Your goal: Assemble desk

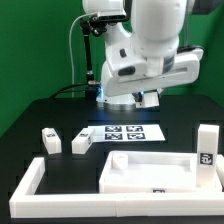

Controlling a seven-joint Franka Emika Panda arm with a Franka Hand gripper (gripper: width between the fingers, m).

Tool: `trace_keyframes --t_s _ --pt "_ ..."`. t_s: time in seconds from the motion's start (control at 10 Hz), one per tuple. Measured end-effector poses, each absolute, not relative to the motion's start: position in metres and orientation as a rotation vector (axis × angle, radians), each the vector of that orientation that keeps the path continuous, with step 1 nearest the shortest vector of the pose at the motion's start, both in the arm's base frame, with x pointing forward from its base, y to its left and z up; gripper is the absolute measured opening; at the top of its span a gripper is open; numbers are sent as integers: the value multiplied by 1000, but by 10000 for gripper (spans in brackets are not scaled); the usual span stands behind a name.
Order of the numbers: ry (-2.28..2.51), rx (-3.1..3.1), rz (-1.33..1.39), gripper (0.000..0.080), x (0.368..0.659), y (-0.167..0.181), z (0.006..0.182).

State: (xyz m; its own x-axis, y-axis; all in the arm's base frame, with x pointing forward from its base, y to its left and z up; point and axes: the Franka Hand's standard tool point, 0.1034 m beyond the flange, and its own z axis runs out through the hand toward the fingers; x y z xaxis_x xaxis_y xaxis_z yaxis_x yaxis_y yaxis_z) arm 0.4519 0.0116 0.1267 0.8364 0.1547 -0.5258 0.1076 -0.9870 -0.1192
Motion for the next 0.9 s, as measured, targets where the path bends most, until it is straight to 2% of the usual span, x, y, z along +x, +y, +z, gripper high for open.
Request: trace_keyframes --t_s 0.1,0.3,0.4,0.9 --pt "-218 -2929 791 290 458 8 132" --pt "-164 -2929 574 290 508 -14 164" --pt "-148 -2949 414 290 530 -21 173" --pt "-67 -3027 -82 290 537 -34 170"
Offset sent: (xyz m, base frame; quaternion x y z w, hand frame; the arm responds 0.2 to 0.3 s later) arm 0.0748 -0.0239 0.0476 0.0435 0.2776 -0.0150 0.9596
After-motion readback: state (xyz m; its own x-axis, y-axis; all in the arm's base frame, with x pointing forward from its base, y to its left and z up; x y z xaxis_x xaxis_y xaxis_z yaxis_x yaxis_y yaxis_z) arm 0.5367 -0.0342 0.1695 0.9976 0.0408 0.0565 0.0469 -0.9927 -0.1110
